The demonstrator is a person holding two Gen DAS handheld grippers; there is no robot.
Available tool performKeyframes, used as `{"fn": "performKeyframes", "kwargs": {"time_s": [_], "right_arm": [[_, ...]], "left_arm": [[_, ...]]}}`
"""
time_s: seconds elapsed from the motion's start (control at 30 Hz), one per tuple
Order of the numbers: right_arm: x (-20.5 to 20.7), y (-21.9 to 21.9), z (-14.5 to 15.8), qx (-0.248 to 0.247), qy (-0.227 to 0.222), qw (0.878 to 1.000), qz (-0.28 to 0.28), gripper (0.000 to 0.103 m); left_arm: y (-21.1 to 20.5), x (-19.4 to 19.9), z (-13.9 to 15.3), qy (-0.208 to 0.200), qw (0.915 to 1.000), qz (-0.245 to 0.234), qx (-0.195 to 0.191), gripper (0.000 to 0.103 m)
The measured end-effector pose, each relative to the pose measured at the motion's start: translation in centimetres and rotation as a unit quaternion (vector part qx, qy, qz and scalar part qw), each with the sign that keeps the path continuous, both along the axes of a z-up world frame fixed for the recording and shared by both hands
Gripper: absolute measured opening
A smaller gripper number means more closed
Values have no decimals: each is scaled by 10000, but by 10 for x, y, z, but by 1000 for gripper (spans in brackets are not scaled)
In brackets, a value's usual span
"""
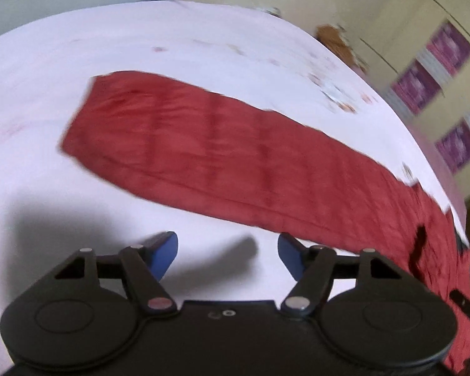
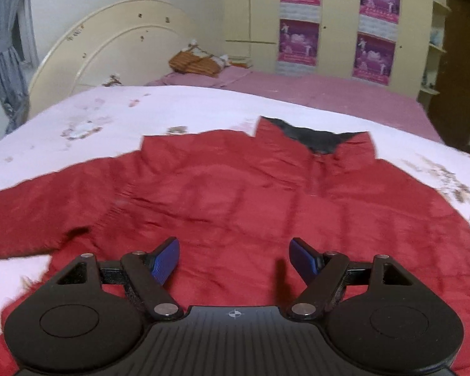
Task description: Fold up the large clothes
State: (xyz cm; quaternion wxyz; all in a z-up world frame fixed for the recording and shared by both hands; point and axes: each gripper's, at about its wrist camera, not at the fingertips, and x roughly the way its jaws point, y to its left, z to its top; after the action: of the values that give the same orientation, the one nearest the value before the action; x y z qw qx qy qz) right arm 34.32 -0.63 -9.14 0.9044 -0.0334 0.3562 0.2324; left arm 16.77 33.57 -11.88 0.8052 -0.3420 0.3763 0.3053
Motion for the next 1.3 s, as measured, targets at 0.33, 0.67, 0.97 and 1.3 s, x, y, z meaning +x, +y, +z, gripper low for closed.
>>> {"fn": "performKeyframes", "kwargs": {"time_s": [0.33,0.67,0.97,1.3], "right_arm": [[4,37,-36,-550,131,9982,178,76],[8,36,-39,-535,139,9984,140,76],[14,25,-32,-354,257,9990,88,76],[10,-40,5,250,117,9975,-652,76]], "left_arm": [[46,-9,-14,-512,9946,887,135,61],[52,-11,-5,-981,9877,1153,383,9],[-25,58,69,-1664,9748,-783,1261,9],[-187,151,80,-2016,9106,-3471,982,9]]}}
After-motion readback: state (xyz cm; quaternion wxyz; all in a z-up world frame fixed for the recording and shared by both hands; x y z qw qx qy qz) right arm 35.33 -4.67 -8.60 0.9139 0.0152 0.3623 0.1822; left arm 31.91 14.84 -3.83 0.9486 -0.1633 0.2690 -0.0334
